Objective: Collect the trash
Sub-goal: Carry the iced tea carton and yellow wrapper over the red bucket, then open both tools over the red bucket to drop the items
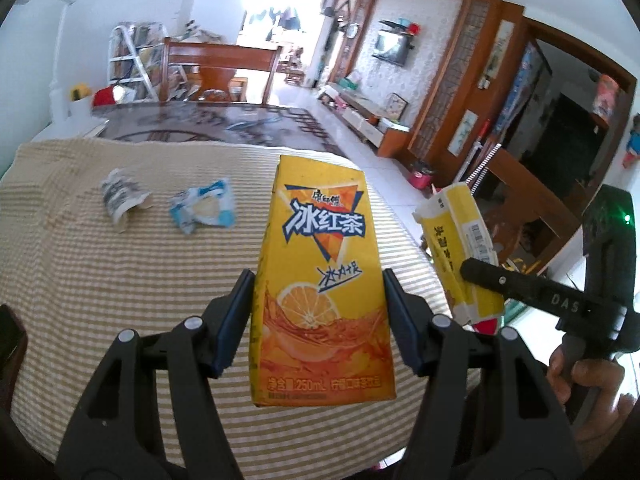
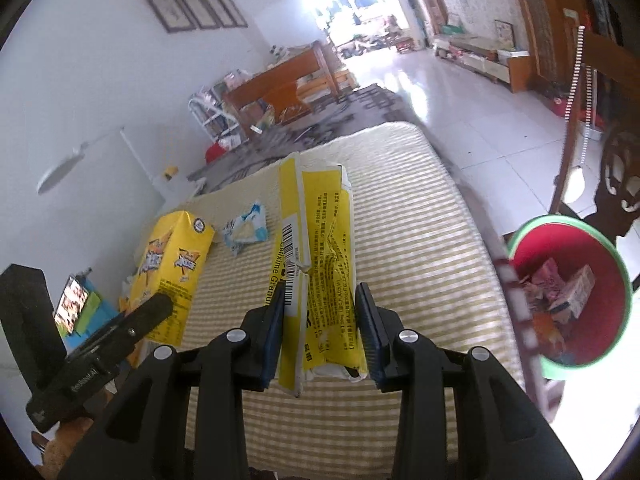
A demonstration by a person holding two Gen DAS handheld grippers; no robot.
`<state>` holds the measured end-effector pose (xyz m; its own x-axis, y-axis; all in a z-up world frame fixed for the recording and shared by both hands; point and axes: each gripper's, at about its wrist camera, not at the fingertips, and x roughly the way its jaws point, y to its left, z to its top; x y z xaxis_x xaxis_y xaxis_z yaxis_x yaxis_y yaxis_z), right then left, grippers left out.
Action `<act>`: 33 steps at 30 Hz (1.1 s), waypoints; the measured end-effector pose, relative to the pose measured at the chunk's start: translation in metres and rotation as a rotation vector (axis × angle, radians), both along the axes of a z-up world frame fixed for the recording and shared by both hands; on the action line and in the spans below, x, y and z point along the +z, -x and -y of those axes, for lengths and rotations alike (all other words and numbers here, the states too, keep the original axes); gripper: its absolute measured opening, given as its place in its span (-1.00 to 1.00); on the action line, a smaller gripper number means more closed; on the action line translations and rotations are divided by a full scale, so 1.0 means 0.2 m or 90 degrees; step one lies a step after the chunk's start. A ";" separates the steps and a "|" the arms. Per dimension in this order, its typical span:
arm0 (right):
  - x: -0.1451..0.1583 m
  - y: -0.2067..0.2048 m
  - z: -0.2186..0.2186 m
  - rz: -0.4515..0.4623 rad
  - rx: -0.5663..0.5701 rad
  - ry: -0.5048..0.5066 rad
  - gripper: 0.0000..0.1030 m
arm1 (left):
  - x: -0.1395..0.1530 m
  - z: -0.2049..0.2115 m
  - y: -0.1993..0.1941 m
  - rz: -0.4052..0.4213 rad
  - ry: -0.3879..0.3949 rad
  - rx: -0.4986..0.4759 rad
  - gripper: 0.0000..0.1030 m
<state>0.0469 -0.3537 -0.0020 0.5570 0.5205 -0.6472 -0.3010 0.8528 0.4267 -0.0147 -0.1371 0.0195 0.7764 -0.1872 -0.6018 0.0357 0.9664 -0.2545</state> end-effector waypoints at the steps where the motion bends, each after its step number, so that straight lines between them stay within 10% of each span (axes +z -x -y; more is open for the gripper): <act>1: 0.01 0.01 0.03 0.005 -0.007 -0.002 -0.34 | 0.00 0.02 0.00 0.000 -0.001 -0.006 0.19; 21: -0.22 -0.07 0.86 -0.070 -0.262 -0.083 -0.33 | -0.15 0.81 -0.62 -0.143 0.109 -0.276 0.19; 28: -0.32 -0.09 1.02 -0.087 -0.343 -0.070 -0.21 | -0.26 1.09 -0.72 -0.182 0.071 -0.344 0.19; 33: -0.36 -0.11 1.07 -0.097 -0.391 -0.087 0.23 | -0.35 1.08 -0.73 -0.211 0.087 -0.339 0.66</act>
<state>0.0686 -0.5681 -0.0734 0.6862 0.2200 -0.6933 0.2968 0.7855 0.5430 0.1308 -0.3539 -0.0505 0.3319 -0.5884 -0.7373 0.4004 0.7956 -0.4547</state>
